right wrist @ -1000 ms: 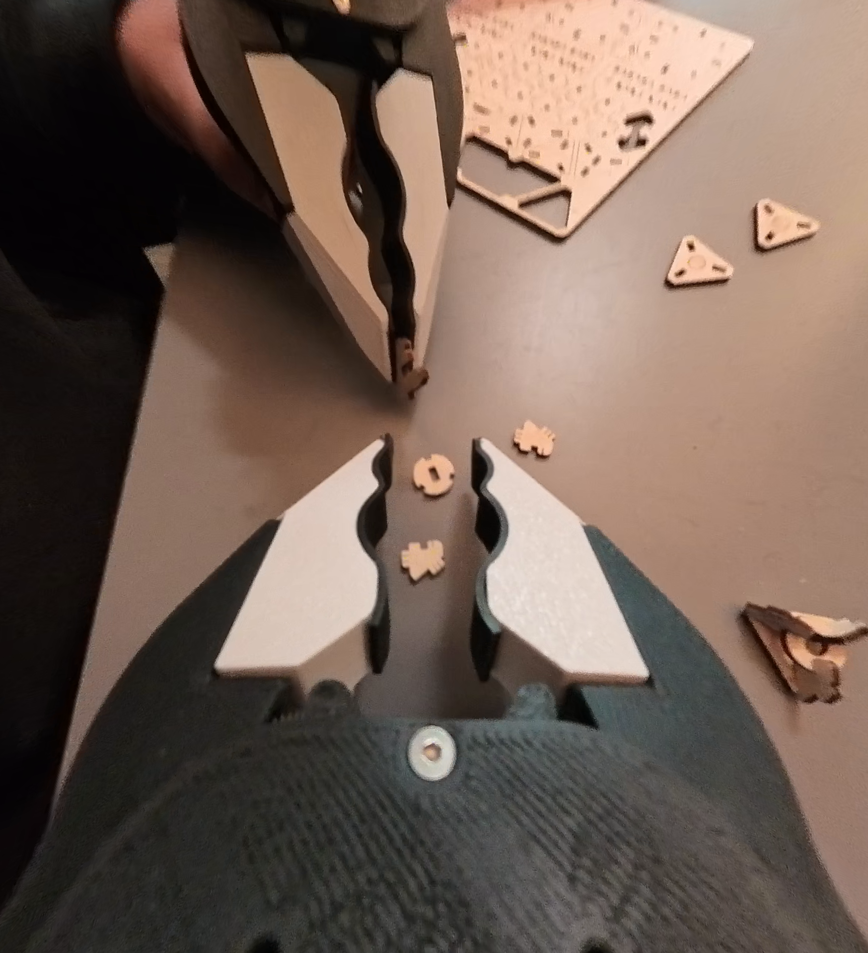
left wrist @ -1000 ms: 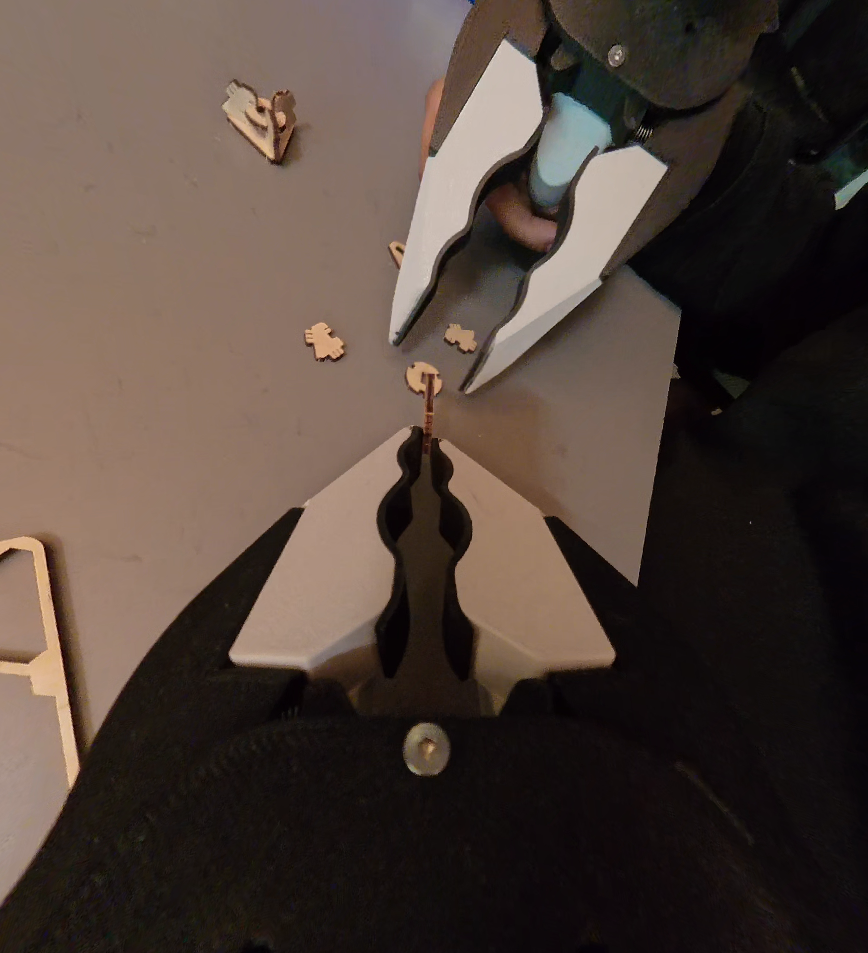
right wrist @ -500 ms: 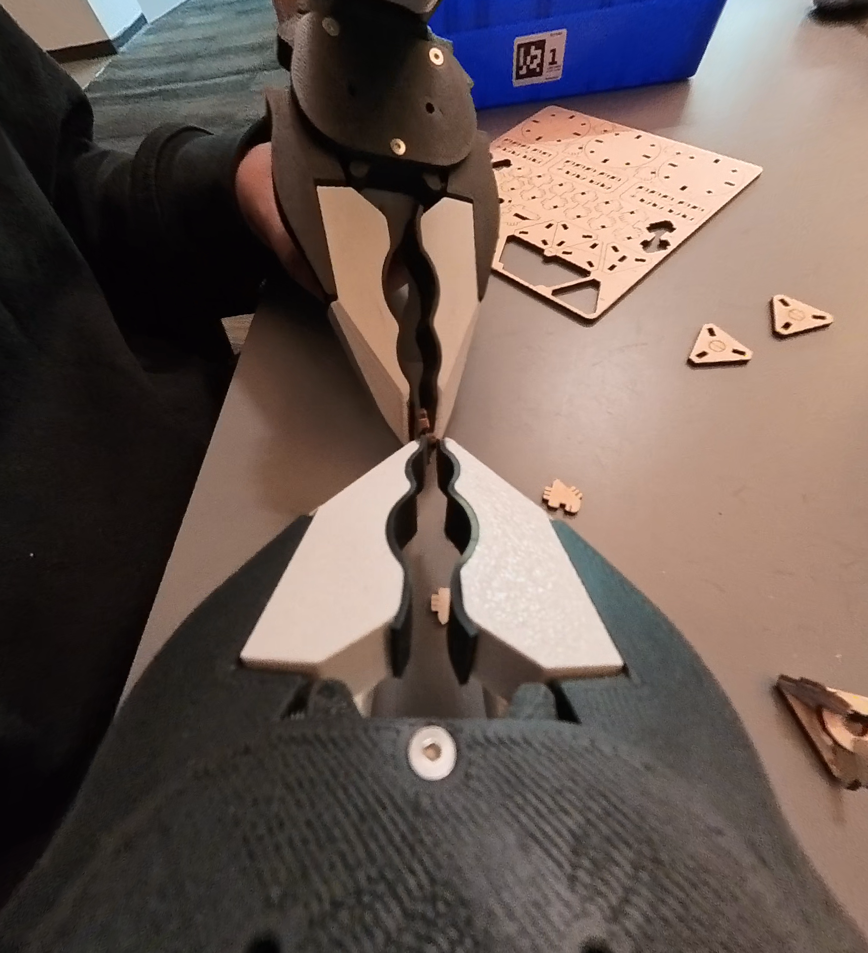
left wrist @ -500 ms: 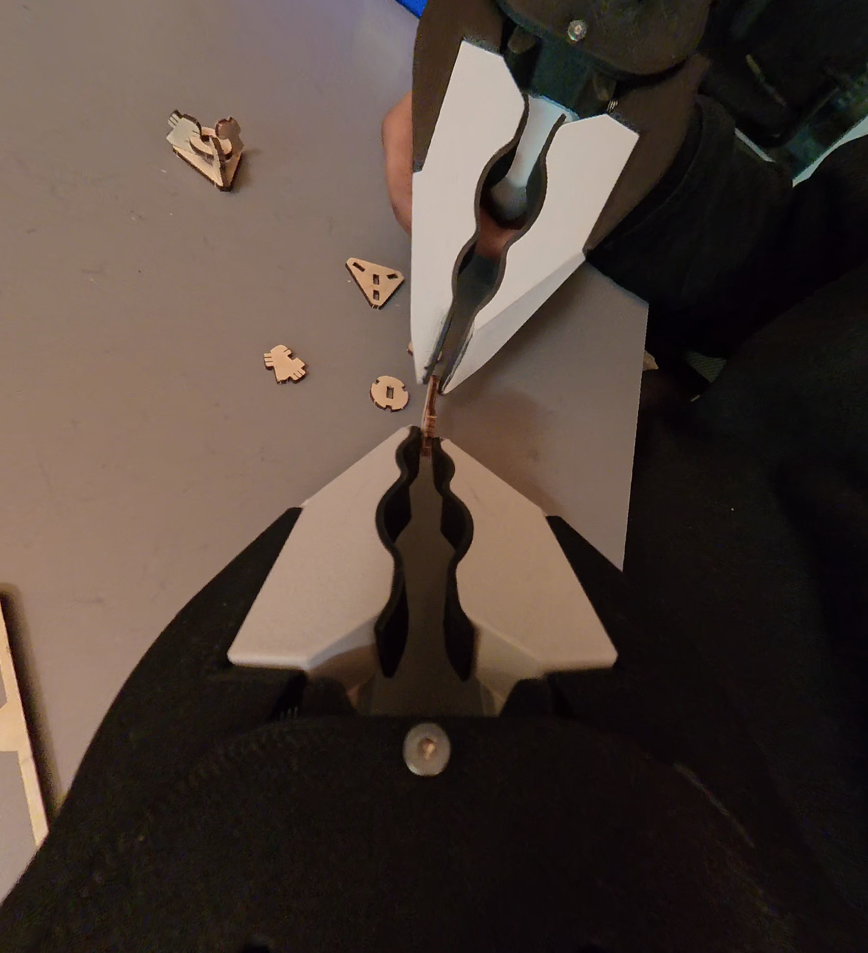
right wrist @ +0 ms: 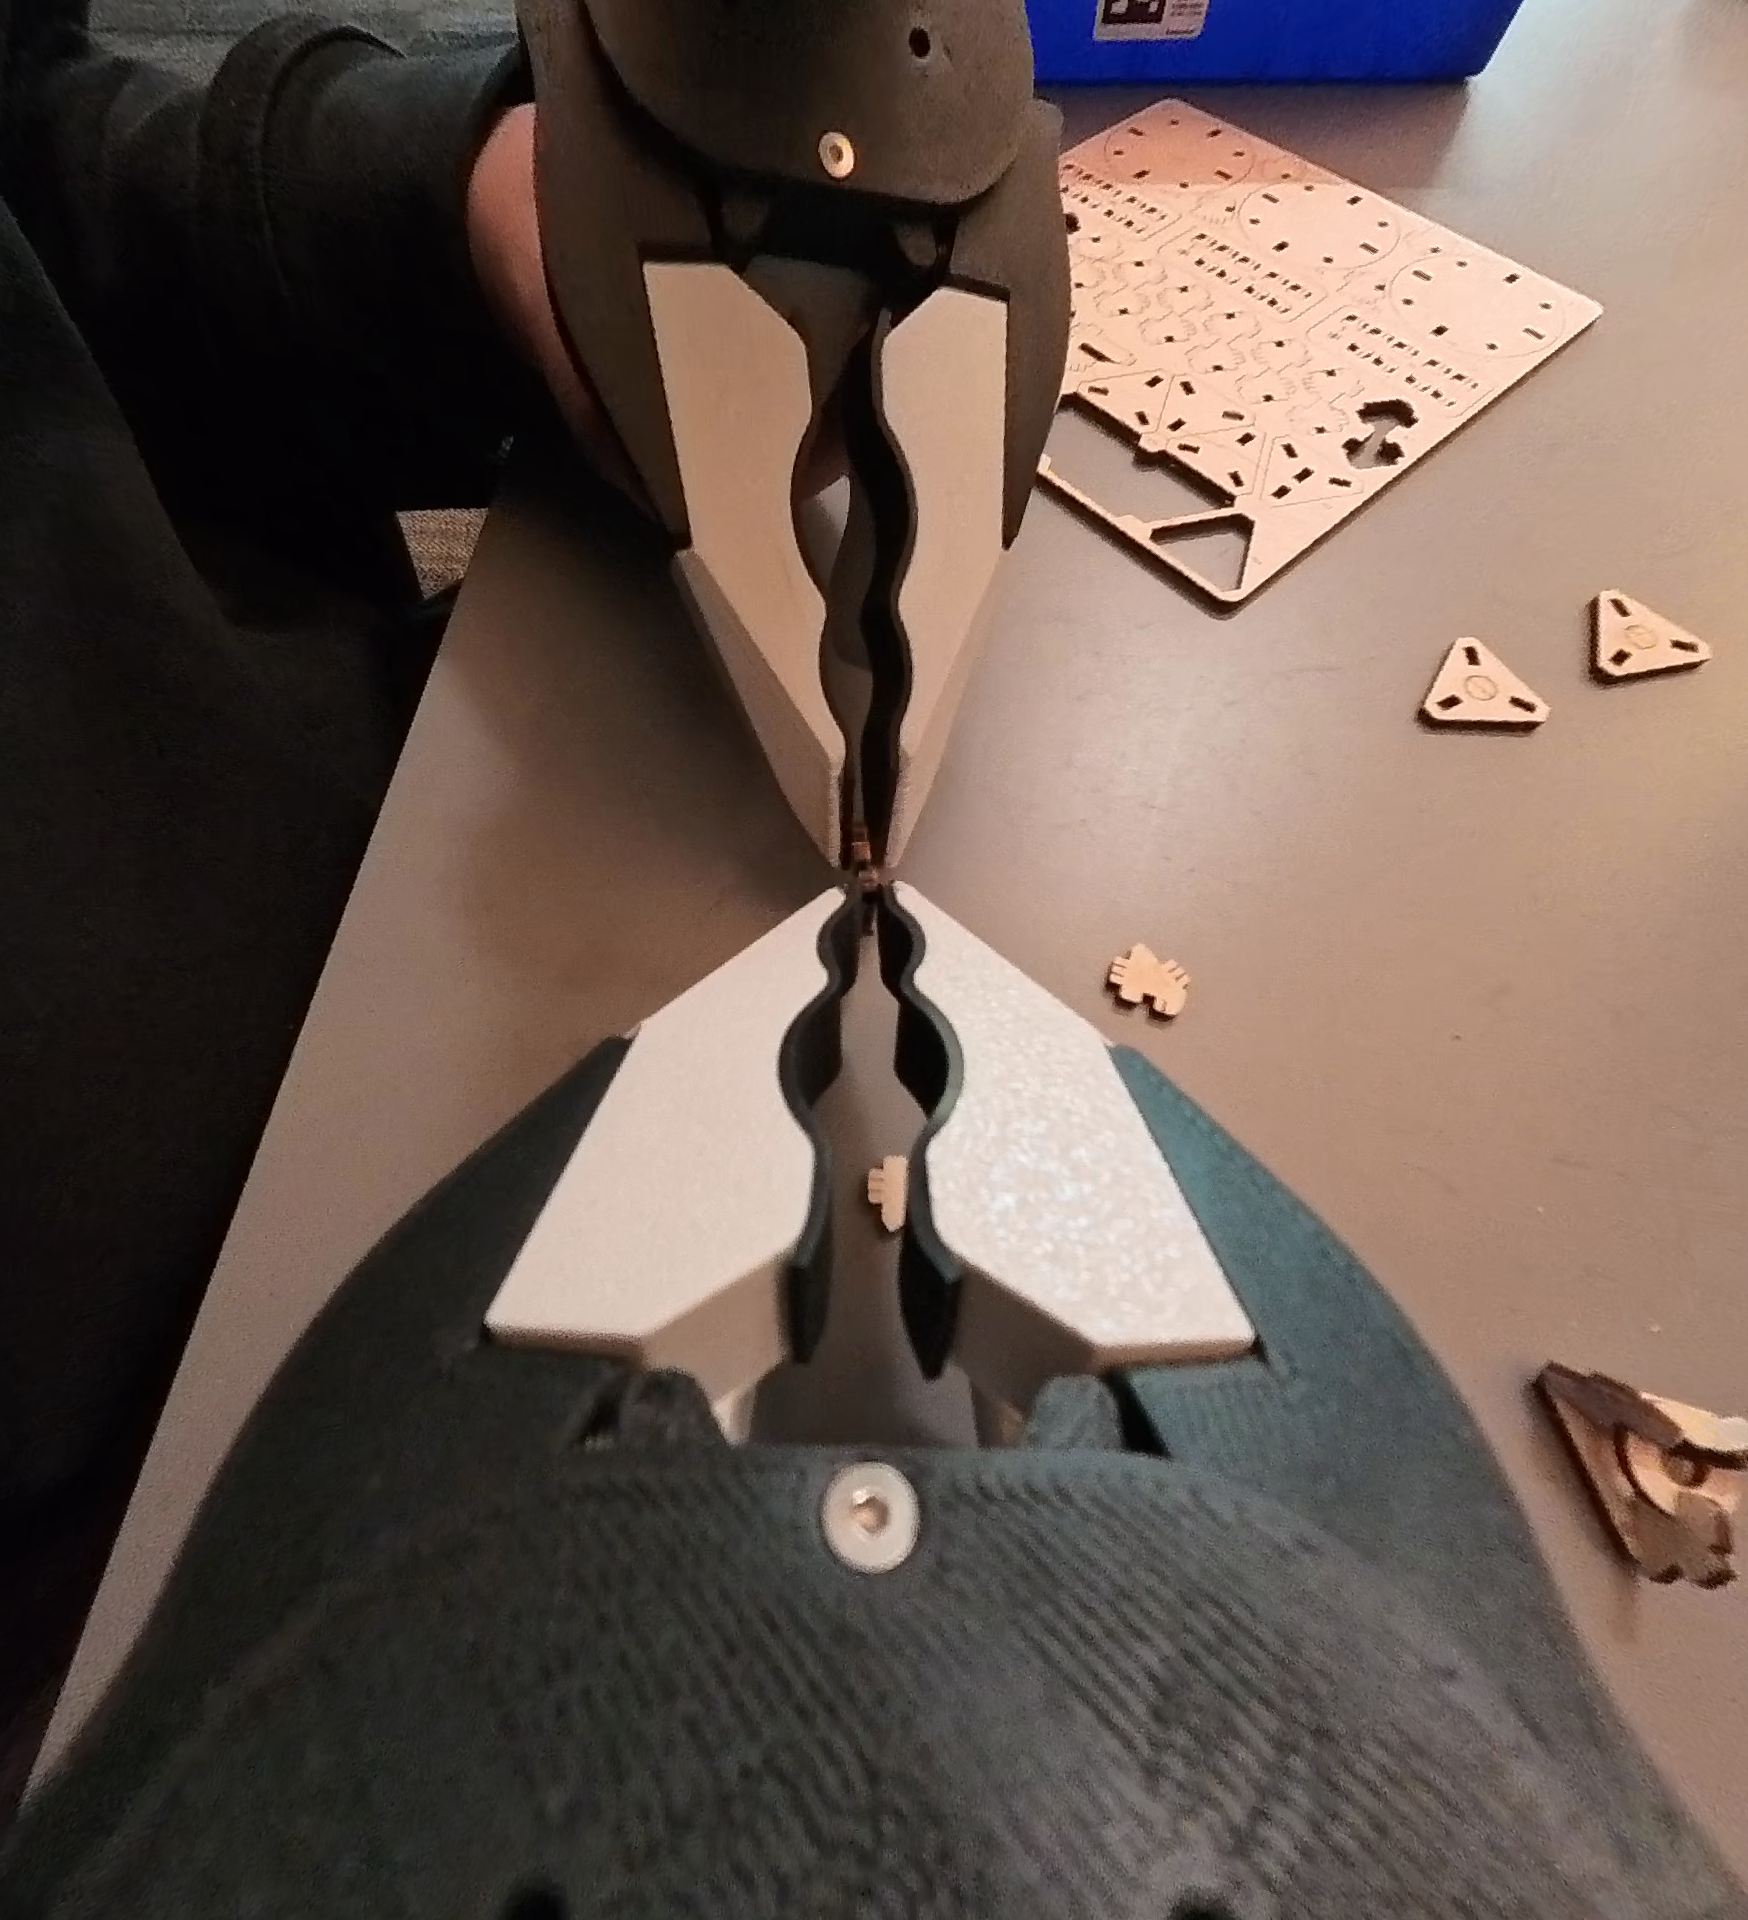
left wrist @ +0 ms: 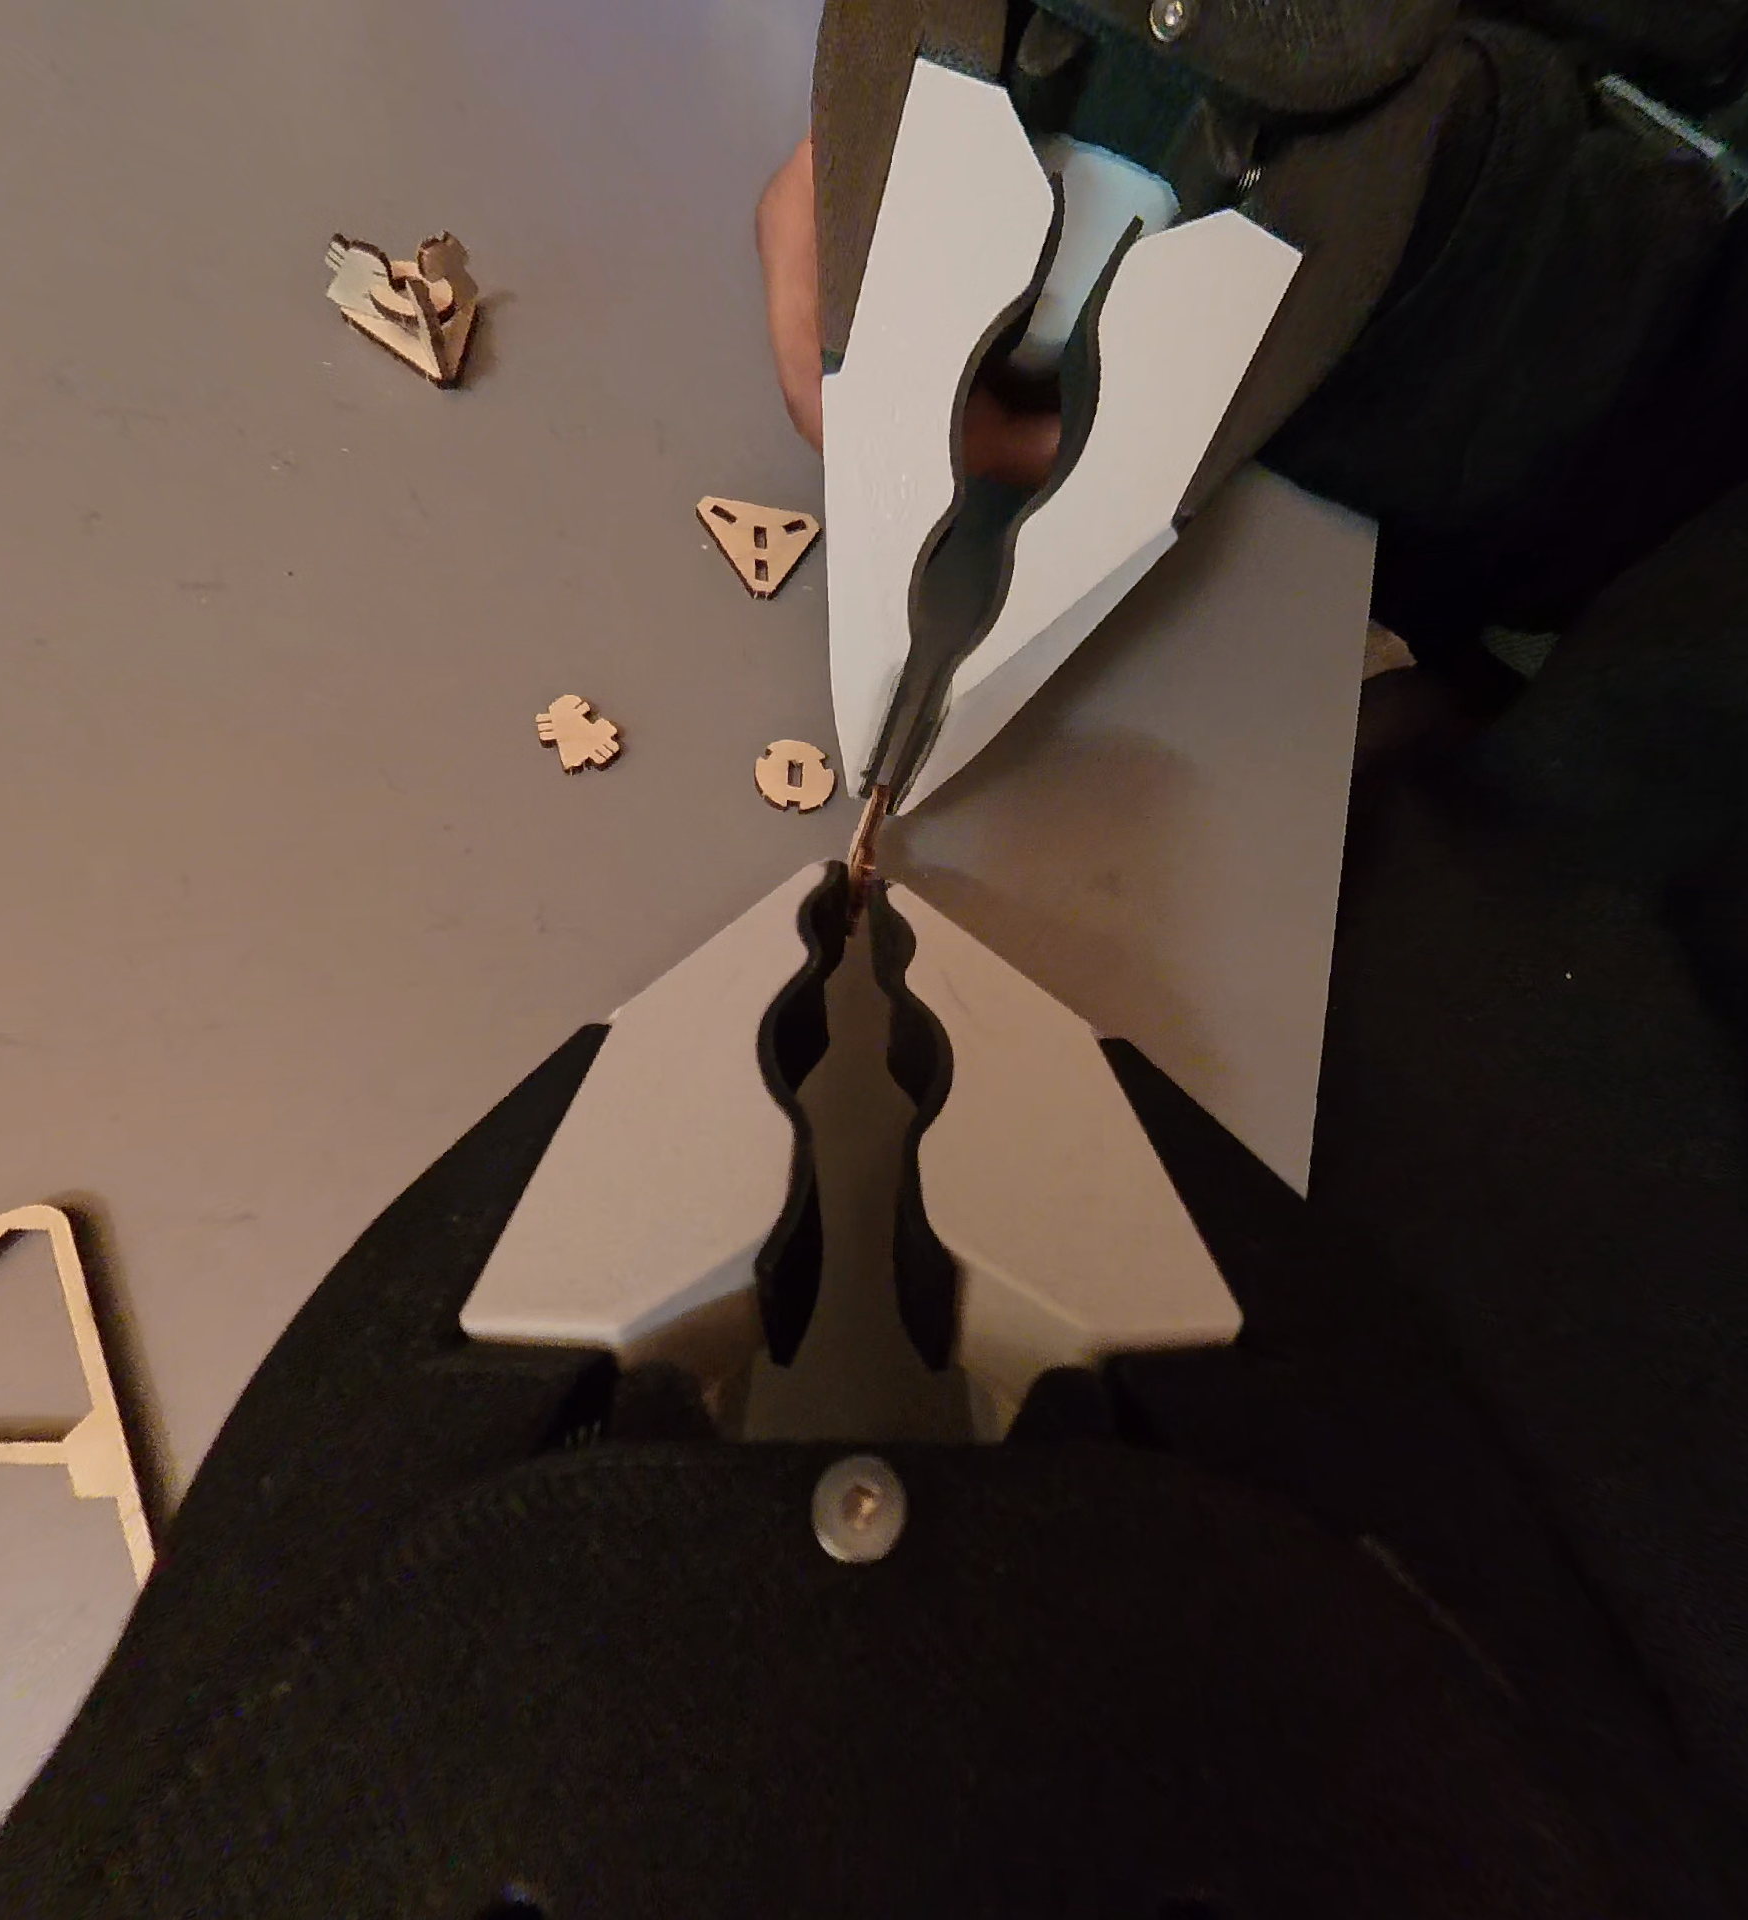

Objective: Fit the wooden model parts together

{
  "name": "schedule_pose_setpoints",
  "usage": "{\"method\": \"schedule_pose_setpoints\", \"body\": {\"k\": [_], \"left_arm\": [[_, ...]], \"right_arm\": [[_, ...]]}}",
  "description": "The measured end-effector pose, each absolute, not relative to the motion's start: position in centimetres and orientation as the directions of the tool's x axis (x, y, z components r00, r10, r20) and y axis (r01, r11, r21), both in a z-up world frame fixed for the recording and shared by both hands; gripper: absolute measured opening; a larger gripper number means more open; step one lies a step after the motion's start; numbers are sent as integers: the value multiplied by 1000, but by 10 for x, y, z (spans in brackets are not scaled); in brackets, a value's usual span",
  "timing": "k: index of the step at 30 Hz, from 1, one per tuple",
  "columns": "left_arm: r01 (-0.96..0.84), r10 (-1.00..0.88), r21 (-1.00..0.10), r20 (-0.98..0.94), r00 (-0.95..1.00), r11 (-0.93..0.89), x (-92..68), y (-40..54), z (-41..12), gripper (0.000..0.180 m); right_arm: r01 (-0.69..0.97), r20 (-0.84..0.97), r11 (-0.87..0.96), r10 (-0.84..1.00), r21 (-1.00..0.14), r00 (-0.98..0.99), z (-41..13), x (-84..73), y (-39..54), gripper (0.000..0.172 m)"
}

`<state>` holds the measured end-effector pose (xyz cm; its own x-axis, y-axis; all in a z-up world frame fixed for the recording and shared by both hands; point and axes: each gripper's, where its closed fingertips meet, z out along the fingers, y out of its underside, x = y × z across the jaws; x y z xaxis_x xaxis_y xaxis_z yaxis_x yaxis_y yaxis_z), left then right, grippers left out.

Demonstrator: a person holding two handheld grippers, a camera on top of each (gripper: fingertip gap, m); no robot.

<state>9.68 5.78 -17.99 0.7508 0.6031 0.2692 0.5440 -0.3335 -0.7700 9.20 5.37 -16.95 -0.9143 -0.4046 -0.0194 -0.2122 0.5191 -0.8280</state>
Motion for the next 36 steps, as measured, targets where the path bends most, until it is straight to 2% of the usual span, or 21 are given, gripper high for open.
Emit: {"method": "schedule_pose_setpoints", "body": {"k": [12, 21, 26, 36], "left_arm": [[542, 609, -758, 248, 753, -362, 97, 58, -184, 0], [554, 618, -731, 231, 751, -400, 99, 57, -191, 0], [553, 617, -731, 232, 752, -400, 99, 57, -191, 0], [555, 613, -730, 238, 754, -399, 99, 57, -191, 0]], "right_arm": [[-222, -5, 534, -391, -816, -920, -174, 91, 52, 2], [-170, -38, 624, -305, -763, -951, -185, 72, 62, 29], [-190, -19, 661, -295, -726, -955, -196, 70, 64, 28], [-197, -12, 650, -302, -734, -953, -197, 69, 63, 15]]}}
